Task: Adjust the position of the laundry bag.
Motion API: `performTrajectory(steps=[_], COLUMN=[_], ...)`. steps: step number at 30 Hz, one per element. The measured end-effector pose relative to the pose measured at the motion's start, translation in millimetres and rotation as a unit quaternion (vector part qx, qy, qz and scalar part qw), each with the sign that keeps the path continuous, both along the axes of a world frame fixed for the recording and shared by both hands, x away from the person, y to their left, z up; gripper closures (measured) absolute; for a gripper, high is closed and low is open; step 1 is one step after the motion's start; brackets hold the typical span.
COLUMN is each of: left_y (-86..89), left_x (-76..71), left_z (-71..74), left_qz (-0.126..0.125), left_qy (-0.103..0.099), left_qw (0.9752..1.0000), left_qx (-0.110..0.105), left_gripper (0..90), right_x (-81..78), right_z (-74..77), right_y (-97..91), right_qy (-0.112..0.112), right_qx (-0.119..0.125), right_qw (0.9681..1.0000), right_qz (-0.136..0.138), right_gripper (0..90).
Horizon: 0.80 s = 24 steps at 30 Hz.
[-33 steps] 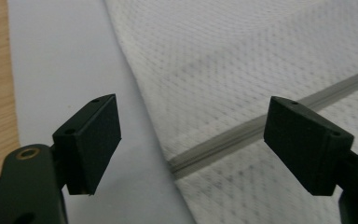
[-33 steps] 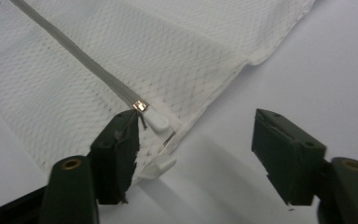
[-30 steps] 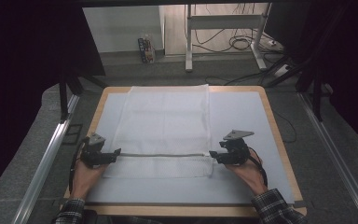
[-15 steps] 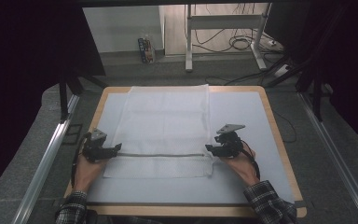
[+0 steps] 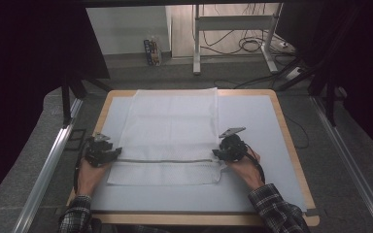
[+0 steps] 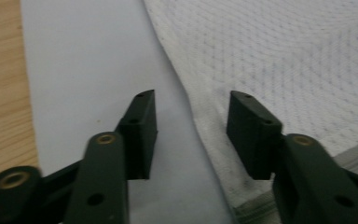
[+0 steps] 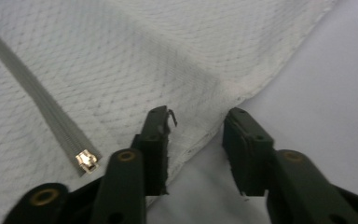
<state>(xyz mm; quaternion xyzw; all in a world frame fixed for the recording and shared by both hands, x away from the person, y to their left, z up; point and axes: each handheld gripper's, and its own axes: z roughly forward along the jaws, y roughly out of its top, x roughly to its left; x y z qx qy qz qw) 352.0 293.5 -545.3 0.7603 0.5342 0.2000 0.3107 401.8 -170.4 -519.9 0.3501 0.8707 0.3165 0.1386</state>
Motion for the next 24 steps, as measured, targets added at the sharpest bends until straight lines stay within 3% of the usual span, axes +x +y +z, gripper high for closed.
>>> performTrajectory(steps=[2, 5, 8, 12, 18, 24], left_y=[-2.7, -6.9, -8.2, -10.2, -11.6, -20.9], left_x=[0.8, 2.1, 2.1, 0.8, -2.4, -5.5], left_z=[0.0, 1.6, 1.9, 3.3, 4.6, 6.6], left_qz=[-0.003, 0.006, 0.006, -0.002, -0.018, -0.038], left_qy=[0.011, 0.022, 0.022, 0.021, 0.03, 0.028], left_qw=[0.9997, 0.9994, 0.9993, 0.9996, 0.9988, 0.9986], left_qx=[-0.02, -0.027, -0.028, -0.018, -0.034, -0.025], left_gripper=[63.7, 74.5, 86.8, 88.8, 88.8, 88.8], right_x=[-0.4, -0.3, -1.1, -3.6, -5.6, -9.2], right_z=[0.4, 1.3, 1.8, 2.8, 5.1, 8.2], right_y=[0.5, 1.5, 3.5, 4.0, 0.7, -4.2], right_qy=[0.005, 0.013, 0.006, -0.01, -0.011, -0.013], right_qx=[0.0, 0.001, -0.009, -0.02, -0.028, -0.035], right_qw=[1.0, 0.9998, 0.9997, 0.9994, 0.9988, 0.9983], right_qz=[0.004, 0.013, 0.023, 0.028, 0.038, 0.045], right_gripper=[69.5, 81.8, 87.0, 88.5, 88.5, 88.4])
